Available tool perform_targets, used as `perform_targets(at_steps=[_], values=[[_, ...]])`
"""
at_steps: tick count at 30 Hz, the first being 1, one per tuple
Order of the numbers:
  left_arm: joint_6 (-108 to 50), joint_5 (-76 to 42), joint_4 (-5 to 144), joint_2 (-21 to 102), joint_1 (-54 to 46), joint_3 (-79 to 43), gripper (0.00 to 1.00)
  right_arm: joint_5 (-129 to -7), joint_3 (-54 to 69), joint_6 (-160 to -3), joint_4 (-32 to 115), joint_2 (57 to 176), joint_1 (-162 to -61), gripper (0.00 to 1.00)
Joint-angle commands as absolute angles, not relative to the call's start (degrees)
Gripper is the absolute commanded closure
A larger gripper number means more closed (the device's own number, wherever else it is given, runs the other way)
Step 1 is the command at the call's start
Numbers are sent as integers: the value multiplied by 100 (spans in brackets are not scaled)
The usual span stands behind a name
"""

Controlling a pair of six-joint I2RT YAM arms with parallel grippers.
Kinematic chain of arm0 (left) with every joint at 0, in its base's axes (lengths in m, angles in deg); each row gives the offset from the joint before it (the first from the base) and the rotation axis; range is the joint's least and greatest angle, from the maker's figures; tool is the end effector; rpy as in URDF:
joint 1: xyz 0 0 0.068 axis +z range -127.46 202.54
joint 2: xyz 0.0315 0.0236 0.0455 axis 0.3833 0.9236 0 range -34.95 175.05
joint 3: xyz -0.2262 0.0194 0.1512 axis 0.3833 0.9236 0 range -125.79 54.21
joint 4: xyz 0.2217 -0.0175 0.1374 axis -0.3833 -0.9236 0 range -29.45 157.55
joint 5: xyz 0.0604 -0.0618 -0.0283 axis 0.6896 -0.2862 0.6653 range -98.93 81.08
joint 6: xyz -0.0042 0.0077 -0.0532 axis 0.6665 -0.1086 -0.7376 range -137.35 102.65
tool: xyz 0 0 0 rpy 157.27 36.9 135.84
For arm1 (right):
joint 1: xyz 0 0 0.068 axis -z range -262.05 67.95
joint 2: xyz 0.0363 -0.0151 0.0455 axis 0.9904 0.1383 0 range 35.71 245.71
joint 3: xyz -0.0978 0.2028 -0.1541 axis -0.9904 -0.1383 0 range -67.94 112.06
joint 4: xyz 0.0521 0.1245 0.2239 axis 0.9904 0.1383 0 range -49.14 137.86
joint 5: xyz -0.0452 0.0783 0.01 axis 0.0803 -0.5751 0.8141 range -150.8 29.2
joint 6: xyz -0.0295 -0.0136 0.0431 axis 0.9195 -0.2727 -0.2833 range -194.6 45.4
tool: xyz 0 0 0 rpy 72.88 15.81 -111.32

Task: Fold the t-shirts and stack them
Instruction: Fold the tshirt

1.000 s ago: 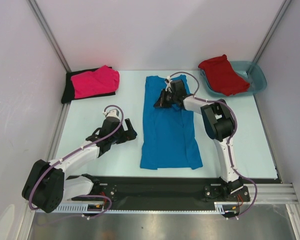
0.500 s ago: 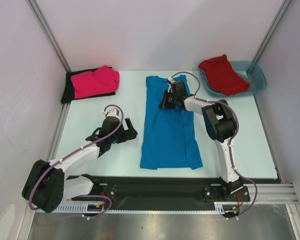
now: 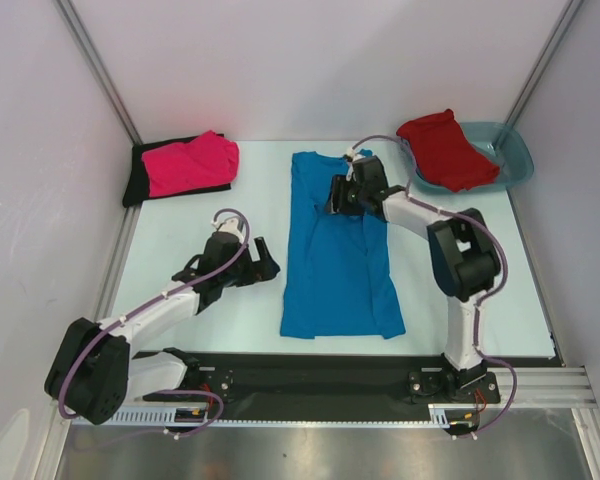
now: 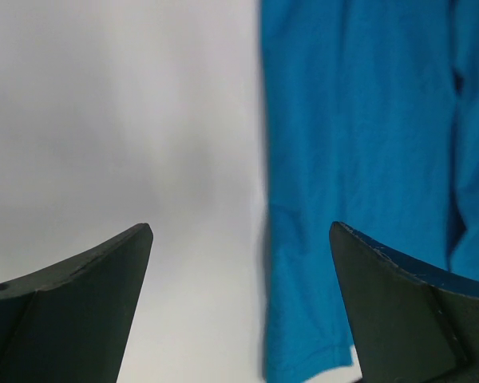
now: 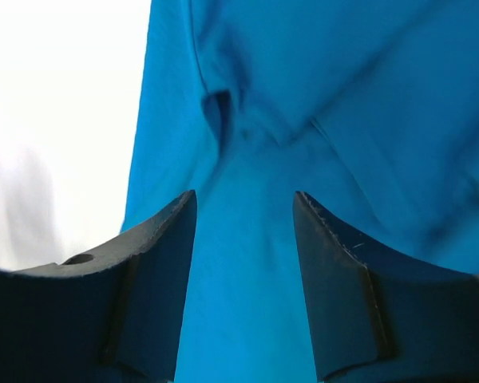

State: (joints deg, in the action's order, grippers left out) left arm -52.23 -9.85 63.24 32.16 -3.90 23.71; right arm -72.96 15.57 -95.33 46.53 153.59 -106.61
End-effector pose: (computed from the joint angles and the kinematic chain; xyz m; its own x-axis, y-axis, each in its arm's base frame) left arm 0.2080 -0.1041 0.1869 -0.7420 -0.2695 -0.6138 0.0388 0.8968 -0.4407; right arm 0.4179 0.1991 0.1880 -0.7430 0.0409 -0.6680 -0.3100 0.8636 0.3977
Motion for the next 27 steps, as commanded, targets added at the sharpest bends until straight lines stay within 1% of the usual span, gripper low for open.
perform_targets(at_steps=[1, 3, 4, 6, 7, 8, 10, 11, 12, 14, 15, 18, 19, 22, 24, 25, 27], values=[[-4847, -2371, 7268, 3403, -357, 2081, 0, -6381, 1162, -9130, 4991, 14119, -10736, 43], [-4881, -2999, 7702, 3631, -365, 1985, 0, -5663, 740, -9112, 5244, 13742, -10745, 43], [-4917, -3602, 7957, 3763, -383, 1880, 0, -5415, 626, -9129, 5307, 13409, -10710, 43], [-5126, -4186, 8634, 4413, -418, 1669, 0, -5001, 370, -9243, 5596, 13091, -10605, 42], [-5232, -4406, 8923, 4650, -479, 1415, 0, -4982, 274, -9287, 5659, 12767, -10526, 42], [-5399, -4817, 9370, 5235, -506, 1265, 0, -4964, 186, -9314, 5694, 12607, -10421, 42], [-6075, -5118, 10153, 5774, -646, 1001, 0, -4894, -52, -9340, 5808, 12143, -10333, 42], [-6321, -5285, 10835, 6021, -690, 913, 0, -4798, -105, -9349, 5878, 12001, -10297, 42], [-6889, -5365, 11260, 6511, -751, 808, 0, -4779, -210, -9341, 5914, 11851, -10262, 41], [-7437, -5445, 12069, 6988, -901, 675, 0, -4762, -263, -9288, 6054, 11527, -10218, 40], [-7927, -5393, 12673, 7460, -945, 527, 0, -4744, -316, -9288, 6107, 11429, -10174, 40], [-8527, -5279, 13372, 8078, -1173, 157, 0, -4735, -448, -9253, 6160, 11086, -10078, 40], [-8564, -5243, 13365, 8385, -1296, -140, 0, -4735, -526, -9235, 6178, 11007, -10043, 39], [-8407, -5068, 12980, 8773, -1455, -783, 0, -4849, -597, -9200, 6213, 10796, -9937, 39], [-8066, -4945, 12611, 8870, -1508, -1064, 3, -4972, -650, -9165, 6231, 10699, -9884, 39], [-7924, -4762, 12191, 8932, -1543, -1327, 10, -5007, -659, -9139, 6239, 10690, -9849, 38], [-7424, -4515, 11689, 8976, -1569, -1713, 15, -5051, -694, -9121, 6274, 10646, -9823, 38]])
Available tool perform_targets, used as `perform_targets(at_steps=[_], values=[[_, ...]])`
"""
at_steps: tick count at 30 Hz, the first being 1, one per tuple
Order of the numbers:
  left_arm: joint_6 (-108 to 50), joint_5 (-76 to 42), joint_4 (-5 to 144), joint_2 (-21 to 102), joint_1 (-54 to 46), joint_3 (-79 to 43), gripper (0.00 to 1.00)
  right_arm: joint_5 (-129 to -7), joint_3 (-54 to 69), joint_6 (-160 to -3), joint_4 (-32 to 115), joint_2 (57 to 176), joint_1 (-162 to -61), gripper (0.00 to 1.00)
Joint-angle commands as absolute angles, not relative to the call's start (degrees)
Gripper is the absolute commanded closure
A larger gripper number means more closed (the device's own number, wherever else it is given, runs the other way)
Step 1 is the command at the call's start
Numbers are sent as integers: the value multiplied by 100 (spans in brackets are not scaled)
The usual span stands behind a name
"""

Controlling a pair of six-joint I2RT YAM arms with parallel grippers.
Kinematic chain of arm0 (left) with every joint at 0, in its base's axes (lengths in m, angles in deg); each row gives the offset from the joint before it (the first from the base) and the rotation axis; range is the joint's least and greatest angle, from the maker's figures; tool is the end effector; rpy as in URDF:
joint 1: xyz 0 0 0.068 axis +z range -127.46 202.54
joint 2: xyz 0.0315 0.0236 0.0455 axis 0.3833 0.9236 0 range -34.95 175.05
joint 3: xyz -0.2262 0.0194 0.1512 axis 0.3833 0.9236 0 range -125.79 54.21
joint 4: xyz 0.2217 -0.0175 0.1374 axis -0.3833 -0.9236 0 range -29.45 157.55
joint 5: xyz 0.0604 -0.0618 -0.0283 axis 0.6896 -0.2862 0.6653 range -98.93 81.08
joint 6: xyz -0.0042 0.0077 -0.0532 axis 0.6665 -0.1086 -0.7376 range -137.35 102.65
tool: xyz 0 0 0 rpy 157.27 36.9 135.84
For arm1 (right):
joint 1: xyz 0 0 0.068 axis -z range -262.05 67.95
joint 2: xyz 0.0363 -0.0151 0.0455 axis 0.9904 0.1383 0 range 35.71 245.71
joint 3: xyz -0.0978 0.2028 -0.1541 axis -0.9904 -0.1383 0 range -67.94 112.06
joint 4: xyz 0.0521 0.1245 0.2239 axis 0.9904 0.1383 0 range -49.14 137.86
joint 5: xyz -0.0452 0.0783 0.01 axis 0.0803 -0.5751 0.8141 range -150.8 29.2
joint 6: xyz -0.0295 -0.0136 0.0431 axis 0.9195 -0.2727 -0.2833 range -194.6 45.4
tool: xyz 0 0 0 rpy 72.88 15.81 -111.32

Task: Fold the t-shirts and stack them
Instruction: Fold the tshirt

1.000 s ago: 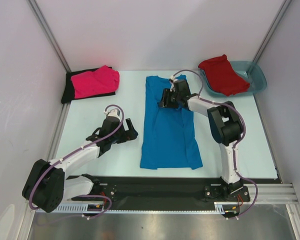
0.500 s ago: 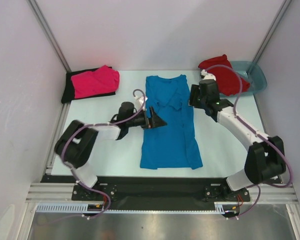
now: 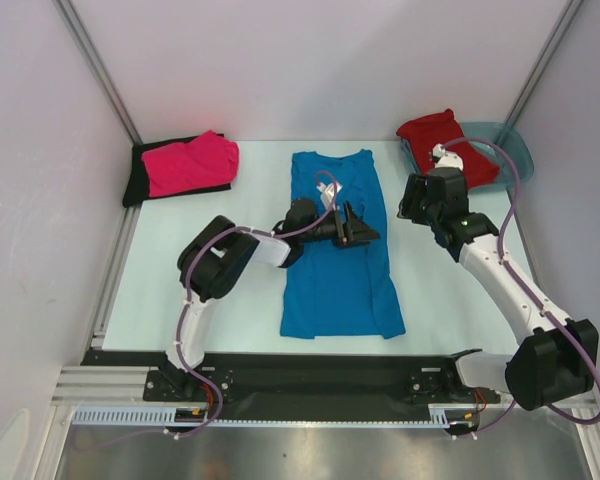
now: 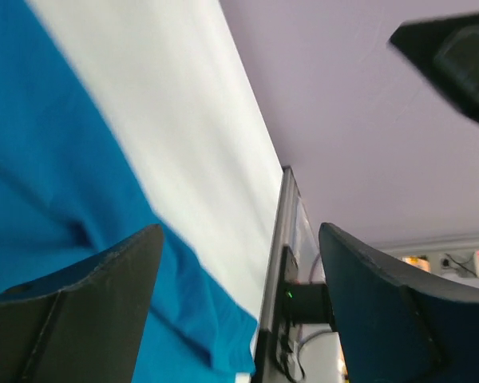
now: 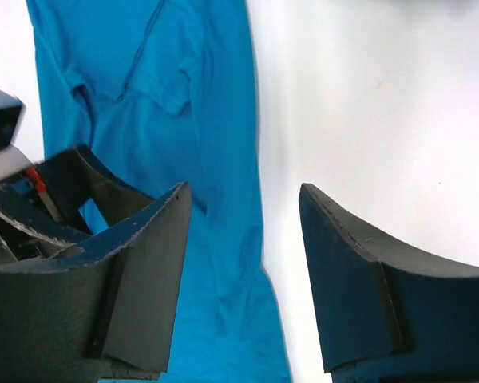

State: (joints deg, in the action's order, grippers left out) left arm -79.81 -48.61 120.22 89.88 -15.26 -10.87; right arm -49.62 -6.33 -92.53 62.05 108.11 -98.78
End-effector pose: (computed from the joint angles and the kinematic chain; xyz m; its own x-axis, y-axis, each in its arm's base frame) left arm 0.3389 -0.2917 0.1363 -0.9072 -0.1598 -0.3890 0.3632 0.1687 -0.9163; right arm 0.2744 0.0752 0.3205 -0.5211 0.1587 -0.8386 0.0374 0.9859 0.1634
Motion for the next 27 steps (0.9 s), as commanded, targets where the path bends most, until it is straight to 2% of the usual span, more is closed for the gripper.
perform_targets(at_steps=[1, 3, 11, 19, 23, 24, 27], values=[[-7291, -4279, 11173, 9003, -1569, -1855, 16, -5113, -711, -9095, 6274, 10637, -9779, 38], [-6835, -3997, 10564, 9073, -1587, -2250, 16, -5175, -755, -9103, 6266, 10602, -9744, 38], [-5428, -1661, 8093, 9047, -1754, -3201, 19, -5350, -808, -9121, 6213, 10549, -9673, 37], [-5330, -1270, 7221, 9416, -1912, -3983, 21, -5464, -791, -9112, 6160, 10637, -9638, 37], [-5365, -1165, 6984, 9609, -1974, -4255, 28, -5465, -817, -9121, 6151, 10637, -9629, 37], [-5391, -1191, 6984, 9644, -1982, -4256, 33, -5473, -826, -9112, 6151, 10637, -9612, 37], [-5453, -1113, 6949, 9715, -2000, -4291, 36, -5500, -843, -9121, 6143, 10637, -9594, 37]])
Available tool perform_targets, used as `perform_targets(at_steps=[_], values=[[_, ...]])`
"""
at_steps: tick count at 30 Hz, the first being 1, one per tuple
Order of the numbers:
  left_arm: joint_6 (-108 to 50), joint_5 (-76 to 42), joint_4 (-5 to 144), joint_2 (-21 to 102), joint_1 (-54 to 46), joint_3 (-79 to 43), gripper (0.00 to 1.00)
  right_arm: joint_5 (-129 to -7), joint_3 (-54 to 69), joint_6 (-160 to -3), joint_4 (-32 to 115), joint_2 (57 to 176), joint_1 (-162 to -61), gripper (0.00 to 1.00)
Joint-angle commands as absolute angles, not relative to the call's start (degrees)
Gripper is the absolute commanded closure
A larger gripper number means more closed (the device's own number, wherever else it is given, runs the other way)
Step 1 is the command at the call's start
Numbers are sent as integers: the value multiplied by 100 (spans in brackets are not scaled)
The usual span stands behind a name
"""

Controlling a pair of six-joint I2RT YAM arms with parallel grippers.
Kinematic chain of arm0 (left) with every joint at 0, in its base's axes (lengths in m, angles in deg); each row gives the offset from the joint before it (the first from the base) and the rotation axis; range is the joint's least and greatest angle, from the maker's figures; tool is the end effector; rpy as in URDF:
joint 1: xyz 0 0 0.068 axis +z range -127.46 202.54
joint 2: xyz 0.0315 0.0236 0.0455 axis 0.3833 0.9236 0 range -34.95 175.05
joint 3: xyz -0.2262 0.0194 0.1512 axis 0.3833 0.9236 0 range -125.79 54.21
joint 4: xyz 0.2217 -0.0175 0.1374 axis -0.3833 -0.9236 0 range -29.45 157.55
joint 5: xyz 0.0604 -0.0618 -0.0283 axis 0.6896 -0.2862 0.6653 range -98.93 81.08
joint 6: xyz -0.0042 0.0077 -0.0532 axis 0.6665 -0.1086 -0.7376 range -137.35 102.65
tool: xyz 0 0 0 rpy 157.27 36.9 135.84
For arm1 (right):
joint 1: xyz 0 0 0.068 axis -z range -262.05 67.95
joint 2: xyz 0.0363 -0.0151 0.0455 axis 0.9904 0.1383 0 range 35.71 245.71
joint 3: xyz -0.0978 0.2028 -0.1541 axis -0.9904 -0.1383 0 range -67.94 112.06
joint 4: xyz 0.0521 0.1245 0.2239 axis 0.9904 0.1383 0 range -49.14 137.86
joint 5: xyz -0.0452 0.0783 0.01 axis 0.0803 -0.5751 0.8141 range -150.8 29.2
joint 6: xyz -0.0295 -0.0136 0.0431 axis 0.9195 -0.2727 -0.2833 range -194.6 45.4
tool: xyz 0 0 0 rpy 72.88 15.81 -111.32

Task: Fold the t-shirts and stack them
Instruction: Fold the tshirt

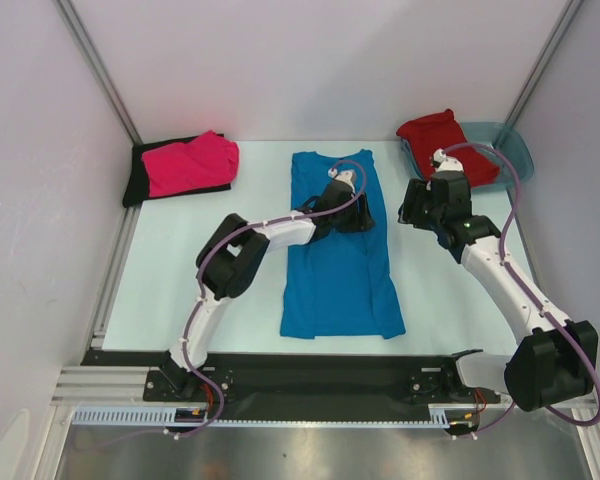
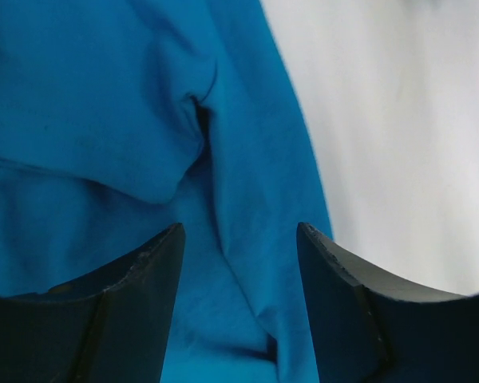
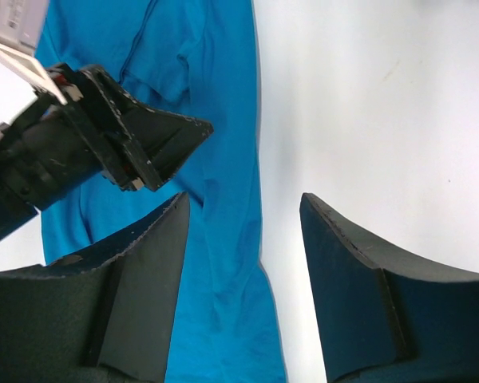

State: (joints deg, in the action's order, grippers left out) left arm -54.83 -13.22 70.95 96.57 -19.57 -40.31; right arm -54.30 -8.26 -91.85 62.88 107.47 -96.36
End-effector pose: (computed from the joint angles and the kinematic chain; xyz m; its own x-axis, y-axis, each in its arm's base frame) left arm 0.3824 -0.3493 0.1510 -0.7609 -0.1301 -0.6357 0.3175 0.7797 -0.5396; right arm 0.2724 0.0652 0.3103 -0.5648 0.1600 -0.8096 0.0134 0.9827 0.1849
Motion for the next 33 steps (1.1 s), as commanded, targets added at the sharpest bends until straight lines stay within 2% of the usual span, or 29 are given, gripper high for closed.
perform_targets(at_steps=[1, 8, 11, 13, 14, 19, 25, 33], values=[[-5471, -1104, 6949, 9723, -2000, -4282, 36, -5509, -852, -9121, 6134, 10628, -9585, 37], [-5488, -1033, 6931, 9838, -2000, -4431, 42, -5605, -887, -9121, 6116, 10655, -9559, 37], [-5515, -1051, 6940, 9926, -2000, -4519, 56, -5614, -896, -9121, 6116, 10672, -9541, 37], [-5524, -1068, 6922, 9996, -2009, -4581, 62, -5623, -905, -9103, 6125, 10663, -9532, 37], [-5532, -1068, 6905, 10013, -2009, -4633, 71, -5640, -905, -9103, 6116, 10672, -9524, 37], [-5532, -1060, 6905, 10031, -2009, -4695, 79, -5702, -905, -9103, 6125, 10699, -9506, 37], [-5436, -1042, 6931, 9908, -2009, -4695, 98, -5737, -923, -9112, 6108, 10716, -9497, 37], [-4926, -901, 6589, 9408, -1974, -4985, 100, -5869, -966, -9130, 6125, 10734, -9497, 36]])
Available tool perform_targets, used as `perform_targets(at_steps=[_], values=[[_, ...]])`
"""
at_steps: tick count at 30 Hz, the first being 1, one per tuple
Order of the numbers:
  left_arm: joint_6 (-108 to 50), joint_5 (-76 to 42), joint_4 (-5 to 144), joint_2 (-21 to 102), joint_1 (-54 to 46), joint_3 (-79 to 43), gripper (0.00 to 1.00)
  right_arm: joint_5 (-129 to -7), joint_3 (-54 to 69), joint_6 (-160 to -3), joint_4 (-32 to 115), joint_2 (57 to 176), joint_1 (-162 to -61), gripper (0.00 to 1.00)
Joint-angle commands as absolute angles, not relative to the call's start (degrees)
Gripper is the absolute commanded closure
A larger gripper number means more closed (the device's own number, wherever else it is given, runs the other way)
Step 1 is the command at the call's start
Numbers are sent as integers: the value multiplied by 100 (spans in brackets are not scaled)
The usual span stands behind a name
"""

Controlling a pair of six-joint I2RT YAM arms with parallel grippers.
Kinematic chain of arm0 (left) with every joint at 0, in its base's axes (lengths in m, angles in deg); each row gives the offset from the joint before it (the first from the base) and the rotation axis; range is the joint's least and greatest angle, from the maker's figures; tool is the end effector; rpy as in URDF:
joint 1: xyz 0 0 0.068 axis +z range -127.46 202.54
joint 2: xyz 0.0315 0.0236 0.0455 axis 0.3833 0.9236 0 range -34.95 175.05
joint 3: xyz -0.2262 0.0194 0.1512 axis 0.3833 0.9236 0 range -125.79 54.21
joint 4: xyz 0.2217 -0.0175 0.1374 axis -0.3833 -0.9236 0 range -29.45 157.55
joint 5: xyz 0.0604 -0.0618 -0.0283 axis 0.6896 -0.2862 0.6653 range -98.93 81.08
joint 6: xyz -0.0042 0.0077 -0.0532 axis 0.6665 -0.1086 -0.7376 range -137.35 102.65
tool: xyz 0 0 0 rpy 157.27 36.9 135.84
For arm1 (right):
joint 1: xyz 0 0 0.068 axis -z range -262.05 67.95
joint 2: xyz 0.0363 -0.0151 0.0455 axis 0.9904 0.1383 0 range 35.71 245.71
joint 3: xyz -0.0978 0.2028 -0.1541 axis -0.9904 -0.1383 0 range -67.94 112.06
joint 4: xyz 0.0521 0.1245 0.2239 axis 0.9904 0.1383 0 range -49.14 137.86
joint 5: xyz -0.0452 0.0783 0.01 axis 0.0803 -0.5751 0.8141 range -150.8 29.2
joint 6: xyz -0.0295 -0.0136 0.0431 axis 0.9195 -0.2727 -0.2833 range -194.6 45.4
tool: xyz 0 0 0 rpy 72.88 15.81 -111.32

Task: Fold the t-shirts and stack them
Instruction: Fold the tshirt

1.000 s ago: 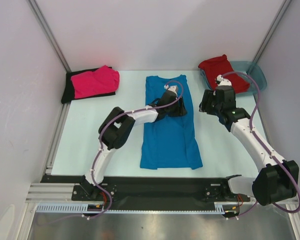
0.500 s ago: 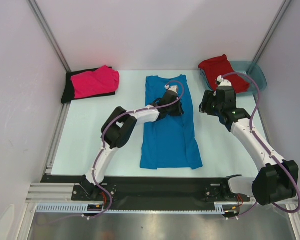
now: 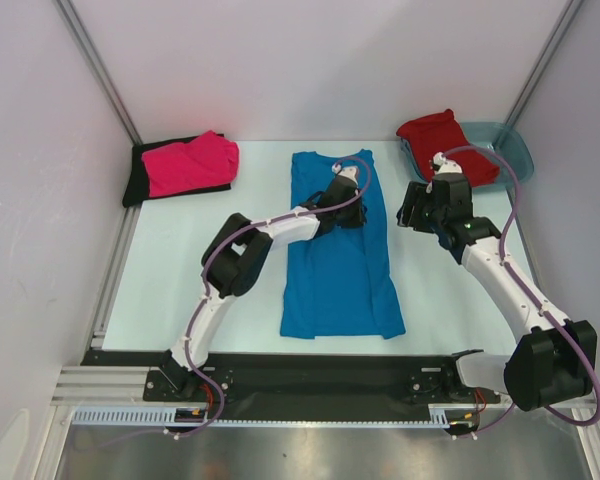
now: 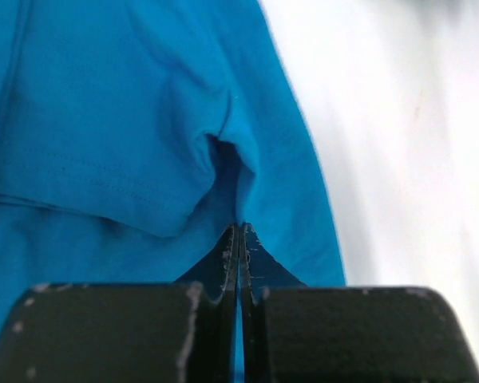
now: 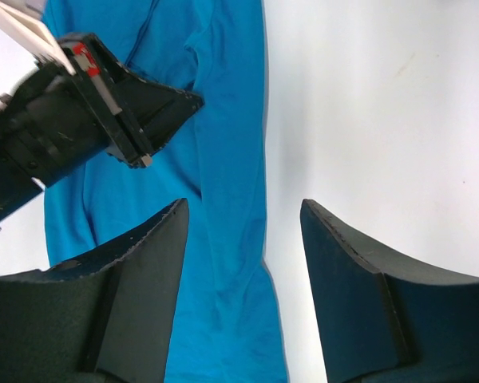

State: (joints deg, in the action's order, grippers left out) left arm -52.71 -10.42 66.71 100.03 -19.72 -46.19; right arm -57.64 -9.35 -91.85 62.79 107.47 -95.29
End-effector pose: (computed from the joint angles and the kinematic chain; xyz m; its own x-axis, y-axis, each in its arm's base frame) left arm 0.3928 -0.3582 0.1470 -0.7480 -0.1019 -0.6558 0.3128 0.8173 -0.4838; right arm 0.2722 0.0620 0.3038 -0.5894 0.1655 -0.7907 -0.0104 0.9771 0.2123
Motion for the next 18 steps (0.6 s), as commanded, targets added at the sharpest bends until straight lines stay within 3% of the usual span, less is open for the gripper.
perform_targets(at_steps=[1, 15, 16, 18], values=[[-4926, -901, 6571, 9372, -1948, -4986, 100, -5878, -975, -9130, 6125, 10725, -9497, 36], [-5023, -726, 6386, 9293, -1613, -4537, 100, -5860, -993, -9130, 6230, 10593, -9497, 36], [-5023, -734, 6325, 9345, -1605, -4555, 92, -5860, -984, -9130, 6231, 10584, -9489, 36], [-5040, -743, 6246, 9398, -1596, -4546, 66, -5869, -984, -9130, 6257, 10593, -9497, 36]])
